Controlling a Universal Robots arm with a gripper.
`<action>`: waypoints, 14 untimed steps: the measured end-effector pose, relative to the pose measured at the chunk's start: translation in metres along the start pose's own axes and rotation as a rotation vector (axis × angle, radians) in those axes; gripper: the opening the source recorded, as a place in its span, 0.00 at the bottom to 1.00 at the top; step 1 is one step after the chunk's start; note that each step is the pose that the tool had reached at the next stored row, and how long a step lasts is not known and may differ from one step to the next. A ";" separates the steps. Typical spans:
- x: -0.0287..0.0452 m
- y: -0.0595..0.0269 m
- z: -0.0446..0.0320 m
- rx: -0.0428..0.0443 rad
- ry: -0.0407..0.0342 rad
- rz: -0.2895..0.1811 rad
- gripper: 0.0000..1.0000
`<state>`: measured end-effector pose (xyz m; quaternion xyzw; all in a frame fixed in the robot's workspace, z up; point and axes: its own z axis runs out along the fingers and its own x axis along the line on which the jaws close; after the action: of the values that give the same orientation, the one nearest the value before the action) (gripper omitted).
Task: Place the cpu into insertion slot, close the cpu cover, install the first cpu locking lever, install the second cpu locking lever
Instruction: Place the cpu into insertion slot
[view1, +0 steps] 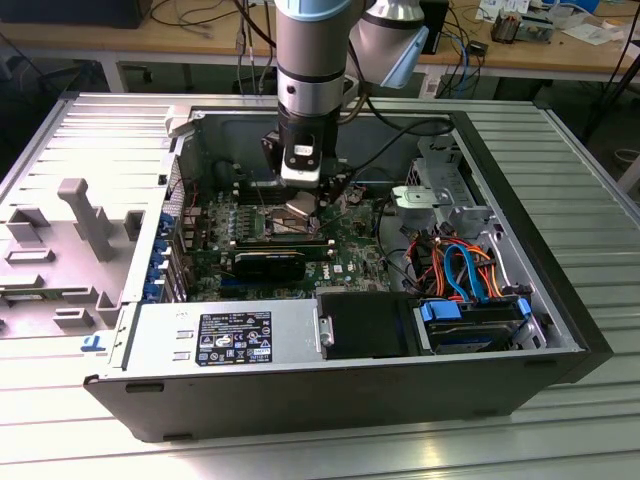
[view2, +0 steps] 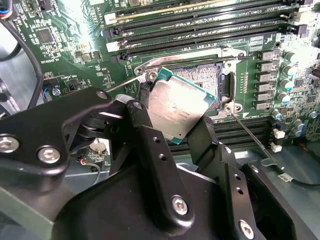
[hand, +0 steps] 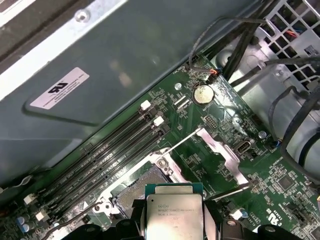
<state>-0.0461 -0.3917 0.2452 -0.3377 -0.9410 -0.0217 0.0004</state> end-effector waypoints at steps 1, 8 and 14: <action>0.0000 0.0000 0.0001 -0.0002 -0.0003 0.008 0.55; 0.0000 0.0000 0.0004 -0.0012 -0.0030 0.074 0.55; 0.0000 0.0000 0.0005 -0.0020 -0.0054 0.131 0.55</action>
<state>-0.0461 -0.3917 0.2447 -0.3987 -0.9168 -0.0216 -0.0010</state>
